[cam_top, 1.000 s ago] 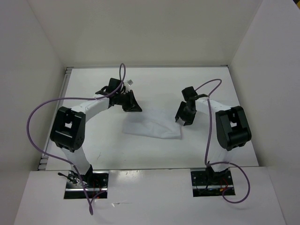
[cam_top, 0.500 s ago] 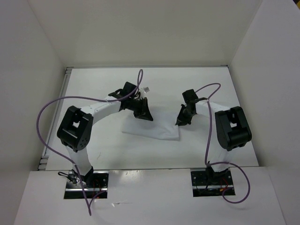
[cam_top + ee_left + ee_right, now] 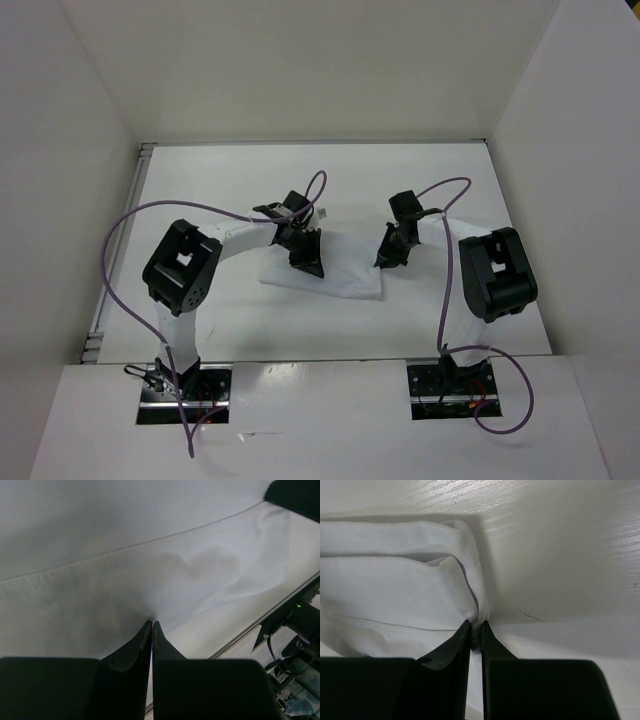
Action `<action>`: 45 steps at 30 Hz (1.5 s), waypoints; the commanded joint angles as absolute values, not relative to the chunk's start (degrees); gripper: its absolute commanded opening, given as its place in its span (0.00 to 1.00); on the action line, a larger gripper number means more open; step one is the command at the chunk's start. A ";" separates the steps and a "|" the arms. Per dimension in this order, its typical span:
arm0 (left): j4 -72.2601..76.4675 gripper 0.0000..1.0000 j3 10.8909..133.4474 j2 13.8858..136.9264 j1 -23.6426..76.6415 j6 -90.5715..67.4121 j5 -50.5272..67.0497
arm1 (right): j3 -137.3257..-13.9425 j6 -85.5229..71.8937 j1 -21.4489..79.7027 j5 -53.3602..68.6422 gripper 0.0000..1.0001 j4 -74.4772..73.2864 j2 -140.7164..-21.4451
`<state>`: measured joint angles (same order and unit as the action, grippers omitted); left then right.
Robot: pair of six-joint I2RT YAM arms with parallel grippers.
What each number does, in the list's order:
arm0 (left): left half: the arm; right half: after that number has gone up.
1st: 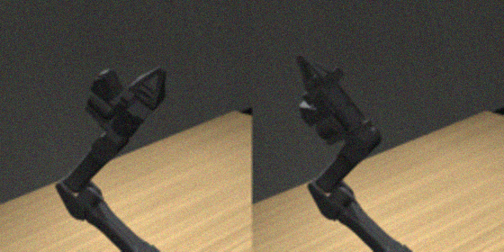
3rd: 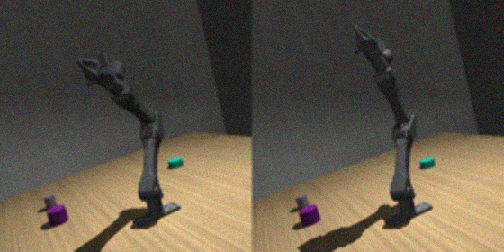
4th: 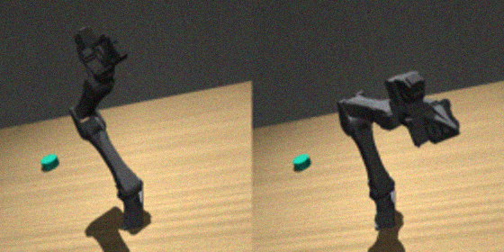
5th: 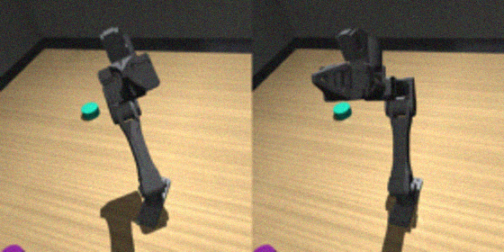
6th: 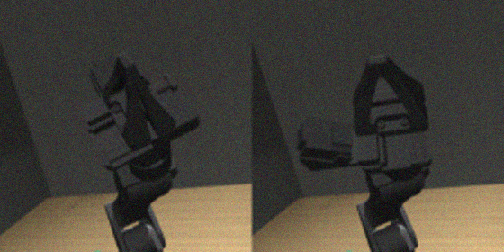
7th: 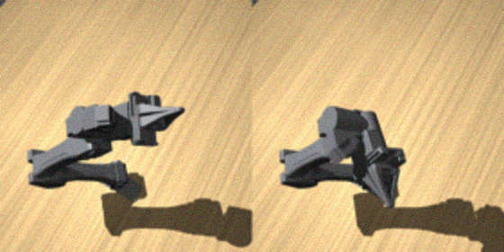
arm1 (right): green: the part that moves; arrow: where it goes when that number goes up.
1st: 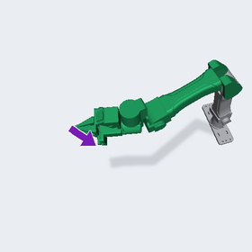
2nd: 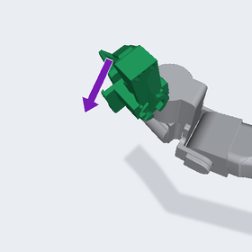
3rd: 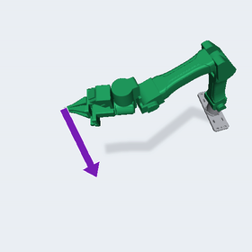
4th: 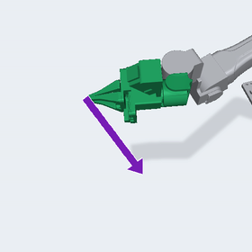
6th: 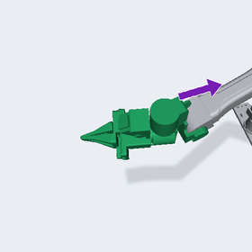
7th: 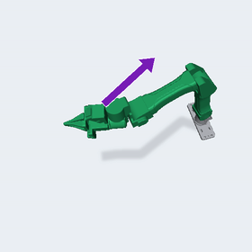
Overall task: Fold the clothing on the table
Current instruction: Fold the skirt
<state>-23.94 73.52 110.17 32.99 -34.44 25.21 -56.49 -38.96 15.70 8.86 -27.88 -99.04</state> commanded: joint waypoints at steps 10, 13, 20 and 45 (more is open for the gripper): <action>-23.29 0.06 72.07 118.47 34.98 -33.05 23.03 | -59.93 -39.28 15.91 14.93 0.00 -29.35 -87.55; -22.76 0.06 72.60 119.70 34.98 -33.05 23.64 | -62.66 -40.51 16.43 19.68 0.00 -30.67 -83.42; -22.76 0.06 76.46 120.76 36.04 -33.05 24.69 | -62.23 -44.12 17.05 32.33 0.00 -23.49 -83.67; -23.73 0.14 64.34 98.78 20.13 -37.44 9.15 | -66.70 -40.08 14.85 35.24 0.00 -27.51 -88.67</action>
